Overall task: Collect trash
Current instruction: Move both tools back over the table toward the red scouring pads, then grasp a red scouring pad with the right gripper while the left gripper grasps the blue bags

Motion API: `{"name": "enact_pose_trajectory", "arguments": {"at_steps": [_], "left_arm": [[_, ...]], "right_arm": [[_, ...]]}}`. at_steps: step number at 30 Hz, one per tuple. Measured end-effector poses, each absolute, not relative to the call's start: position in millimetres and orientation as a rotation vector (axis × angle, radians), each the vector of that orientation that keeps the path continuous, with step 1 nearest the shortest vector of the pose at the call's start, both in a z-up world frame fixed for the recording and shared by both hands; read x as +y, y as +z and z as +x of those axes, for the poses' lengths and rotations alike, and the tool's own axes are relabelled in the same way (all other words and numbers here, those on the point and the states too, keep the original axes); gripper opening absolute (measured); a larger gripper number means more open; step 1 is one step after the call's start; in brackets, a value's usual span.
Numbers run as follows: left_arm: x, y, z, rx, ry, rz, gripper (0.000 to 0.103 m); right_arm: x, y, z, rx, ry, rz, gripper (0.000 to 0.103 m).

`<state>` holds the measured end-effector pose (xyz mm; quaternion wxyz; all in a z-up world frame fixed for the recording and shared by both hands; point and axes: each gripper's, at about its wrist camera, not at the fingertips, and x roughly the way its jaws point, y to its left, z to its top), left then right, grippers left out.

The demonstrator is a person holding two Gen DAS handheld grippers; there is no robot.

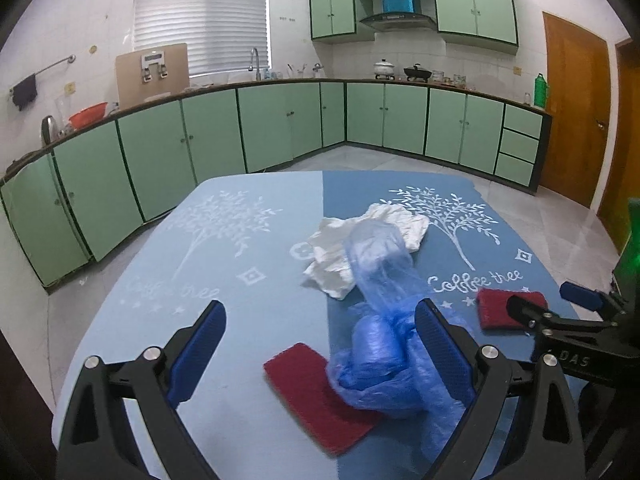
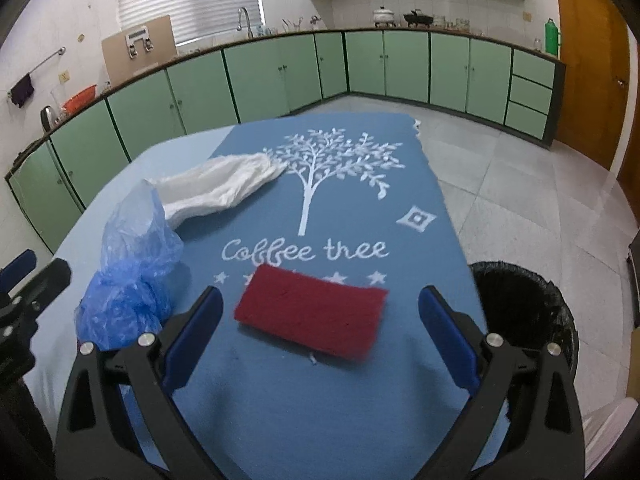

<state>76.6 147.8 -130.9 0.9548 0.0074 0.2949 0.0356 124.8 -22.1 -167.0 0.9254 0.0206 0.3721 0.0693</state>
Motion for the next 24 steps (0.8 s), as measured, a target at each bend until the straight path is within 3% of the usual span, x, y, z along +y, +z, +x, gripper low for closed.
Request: {"name": "enact_pose_trajectory", "arguments": {"at_steps": [12, 16, 22, 24], "left_arm": [[158.9, -131.8, 79.8, 0.604, 0.056, 0.005, 0.093], [161.3, -133.7, 81.8, 0.611, 0.054, -0.005, 0.093], [161.0, -134.2, 82.0, 0.611, 0.053, -0.004, 0.093], [160.9, -134.4, 82.3, 0.612, 0.050, -0.006, 0.093]], "right_arm": [[-10.6, -183.2, 139.4, 0.852, 0.087, 0.016, 0.095], [-9.0, -186.3, 140.4, 0.869, 0.107, 0.015, 0.085], [-11.7, -186.0, 139.4, 0.867, 0.121, 0.039, 0.083], [-12.7, -183.3, 138.6, 0.857, 0.120, 0.041, 0.072]]}}
